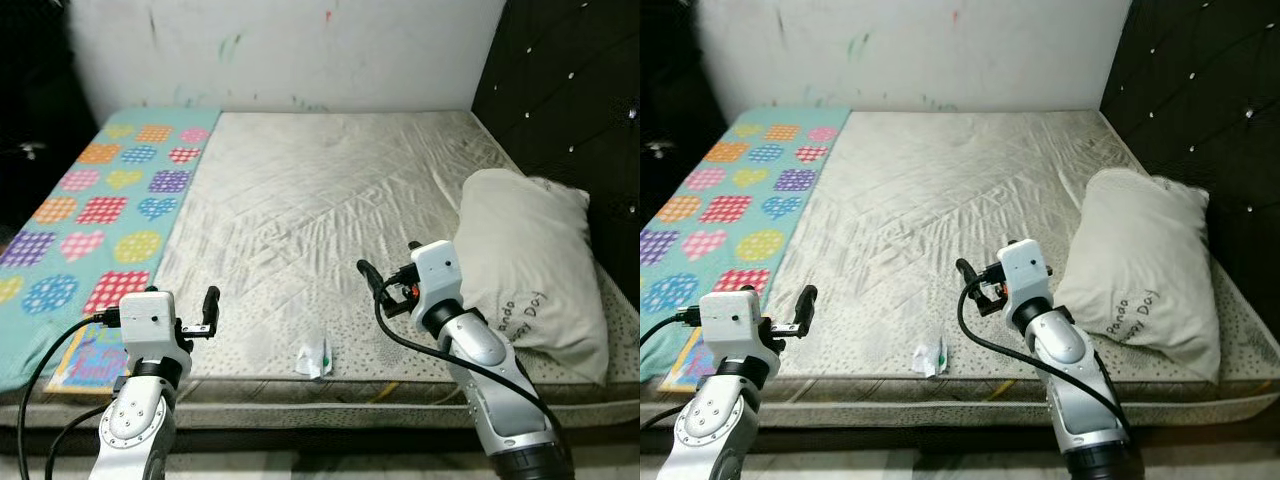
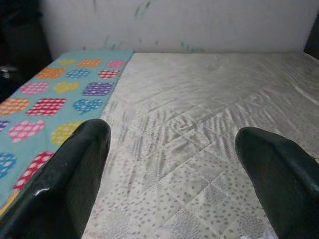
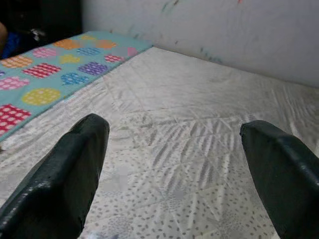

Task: Clean up the room

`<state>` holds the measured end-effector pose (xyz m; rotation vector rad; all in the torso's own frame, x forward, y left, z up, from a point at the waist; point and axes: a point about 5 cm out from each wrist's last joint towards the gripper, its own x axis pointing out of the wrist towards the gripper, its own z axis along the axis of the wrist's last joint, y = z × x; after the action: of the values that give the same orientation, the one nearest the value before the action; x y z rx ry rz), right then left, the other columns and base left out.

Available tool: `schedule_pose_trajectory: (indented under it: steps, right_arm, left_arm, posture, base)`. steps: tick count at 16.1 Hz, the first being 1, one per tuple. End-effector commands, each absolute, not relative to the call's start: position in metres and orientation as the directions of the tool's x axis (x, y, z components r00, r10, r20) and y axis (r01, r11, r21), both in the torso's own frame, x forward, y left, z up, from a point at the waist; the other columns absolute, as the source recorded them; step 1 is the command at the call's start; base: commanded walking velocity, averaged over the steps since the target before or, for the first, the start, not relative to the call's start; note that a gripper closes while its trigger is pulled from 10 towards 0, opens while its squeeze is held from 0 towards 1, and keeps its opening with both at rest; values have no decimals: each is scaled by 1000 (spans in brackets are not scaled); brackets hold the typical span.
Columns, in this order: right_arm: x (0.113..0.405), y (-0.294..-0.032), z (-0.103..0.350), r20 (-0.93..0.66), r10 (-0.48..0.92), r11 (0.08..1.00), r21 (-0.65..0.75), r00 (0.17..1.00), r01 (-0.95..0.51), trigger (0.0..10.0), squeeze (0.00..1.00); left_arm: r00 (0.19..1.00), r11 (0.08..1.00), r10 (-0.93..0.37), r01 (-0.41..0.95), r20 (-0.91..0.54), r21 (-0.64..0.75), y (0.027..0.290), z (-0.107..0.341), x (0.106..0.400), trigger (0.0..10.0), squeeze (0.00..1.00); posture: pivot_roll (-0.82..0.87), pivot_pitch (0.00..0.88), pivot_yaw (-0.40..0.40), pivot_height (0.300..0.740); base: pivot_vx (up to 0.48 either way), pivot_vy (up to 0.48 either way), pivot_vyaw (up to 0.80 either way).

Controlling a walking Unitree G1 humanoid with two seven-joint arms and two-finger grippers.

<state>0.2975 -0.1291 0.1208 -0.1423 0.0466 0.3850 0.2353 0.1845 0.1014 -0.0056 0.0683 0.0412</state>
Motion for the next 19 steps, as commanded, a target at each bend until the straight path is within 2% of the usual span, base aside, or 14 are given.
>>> schedule_pose_trajectory:
  steps: [1,5,12,19]
  right_arm:
    - [299,-128,124,-59,381,914,-129,923,-386,10000,0]
    - [297,-129,123,-63,377,916,-126,924,-382,10000,0]
    - [296,-128,121,-66,379,915,-124,923,-384,10000,0]
    - [296,-129,122,-66,381,914,-120,922,-386,10000,0]
  left_arm:
    - [998,999,38,-38,-58,-3,185,104,235,10000,0]
    - [997,999,42,-42,-71,-5,186,103,235,10000,0]
    - [994,998,65,-67,-93,-17,188,100,236,10000,0]
    - [994,998,53,-57,-97,-38,186,100,235,10000,0]
  posture:
    - [-123,0,4,740]
    - [-124,0,8,740]
    - [-122,0,8,740]
    - [-126,0,7,740]
  base:
    - [311,0,0]
    - [278,0,0]
    - [0,0,0]
    - [0,430,0]
